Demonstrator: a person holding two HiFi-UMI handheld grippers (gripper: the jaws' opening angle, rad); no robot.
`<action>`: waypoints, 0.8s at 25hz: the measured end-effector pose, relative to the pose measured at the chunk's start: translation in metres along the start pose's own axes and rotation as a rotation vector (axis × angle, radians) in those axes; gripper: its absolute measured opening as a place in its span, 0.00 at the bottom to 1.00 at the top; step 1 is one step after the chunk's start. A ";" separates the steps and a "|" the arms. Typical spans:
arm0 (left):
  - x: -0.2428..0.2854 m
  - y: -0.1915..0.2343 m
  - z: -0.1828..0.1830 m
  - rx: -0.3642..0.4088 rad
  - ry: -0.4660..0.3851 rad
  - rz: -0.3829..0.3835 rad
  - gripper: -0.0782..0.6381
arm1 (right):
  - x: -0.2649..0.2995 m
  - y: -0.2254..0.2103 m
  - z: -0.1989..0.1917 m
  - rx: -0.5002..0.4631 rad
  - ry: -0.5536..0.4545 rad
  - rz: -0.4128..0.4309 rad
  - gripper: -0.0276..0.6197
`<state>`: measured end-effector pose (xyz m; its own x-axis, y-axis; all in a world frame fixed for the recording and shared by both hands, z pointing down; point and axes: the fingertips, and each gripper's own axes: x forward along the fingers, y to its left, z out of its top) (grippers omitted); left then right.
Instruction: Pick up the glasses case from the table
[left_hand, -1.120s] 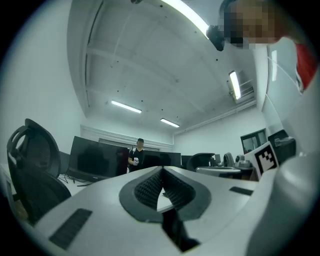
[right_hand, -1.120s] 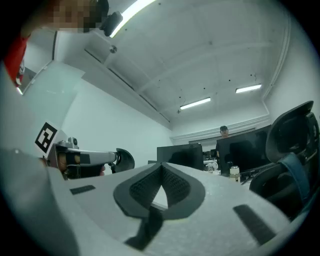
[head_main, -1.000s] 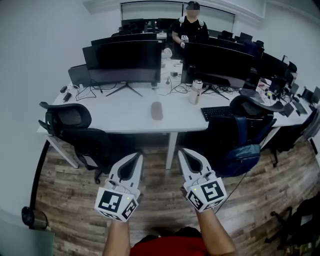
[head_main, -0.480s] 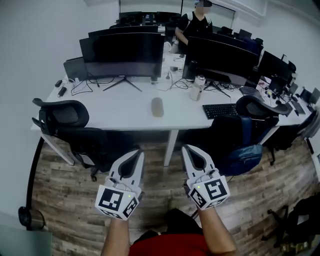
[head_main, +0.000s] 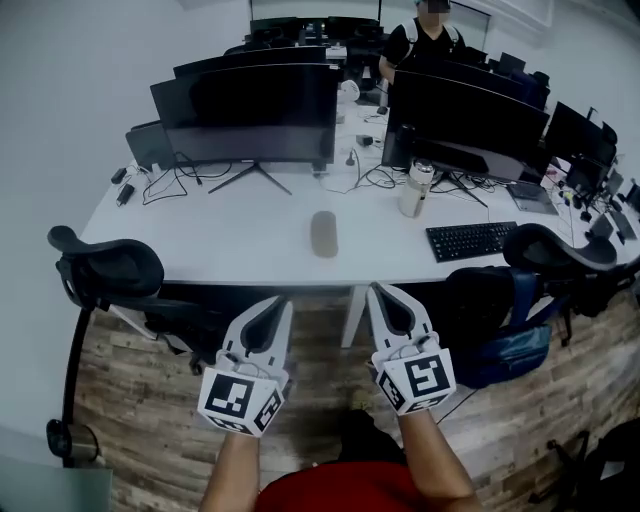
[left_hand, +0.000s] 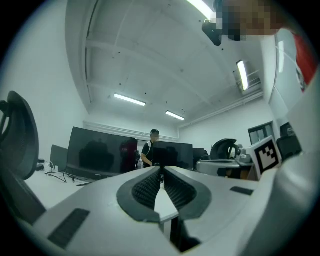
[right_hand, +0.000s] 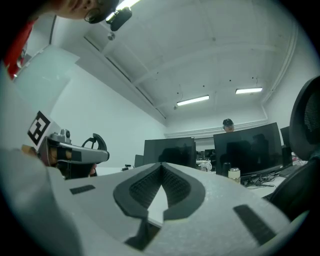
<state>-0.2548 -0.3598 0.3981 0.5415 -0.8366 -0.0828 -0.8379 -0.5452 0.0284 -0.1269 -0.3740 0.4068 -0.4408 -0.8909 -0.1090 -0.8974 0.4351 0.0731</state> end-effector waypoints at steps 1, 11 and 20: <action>0.016 0.005 -0.005 0.002 0.009 0.007 0.13 | 0.012 -0.010 -0.003 -0.003 0.001 0.003 0.04; 0.179 0.057 -0.080 -0.037 0.136 0.122 0.32 | 0.124 -0.101 -0.041 -0.027 0.050 0.100 0.04; 0.276 0.098 -0.170 -0.095 0.381 0.268 0.52 | 0.179 -0.165 -0.082 0.002 0.099 0.109 0.04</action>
<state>-0.1756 -0.6537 0.5475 0.3083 -0.8992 0.3105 -0.9512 -0.2946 0.0916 -0.0566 -0.6163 0.4569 -0.5322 -0.8466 -0.0020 -0.8442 0.5305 0.0768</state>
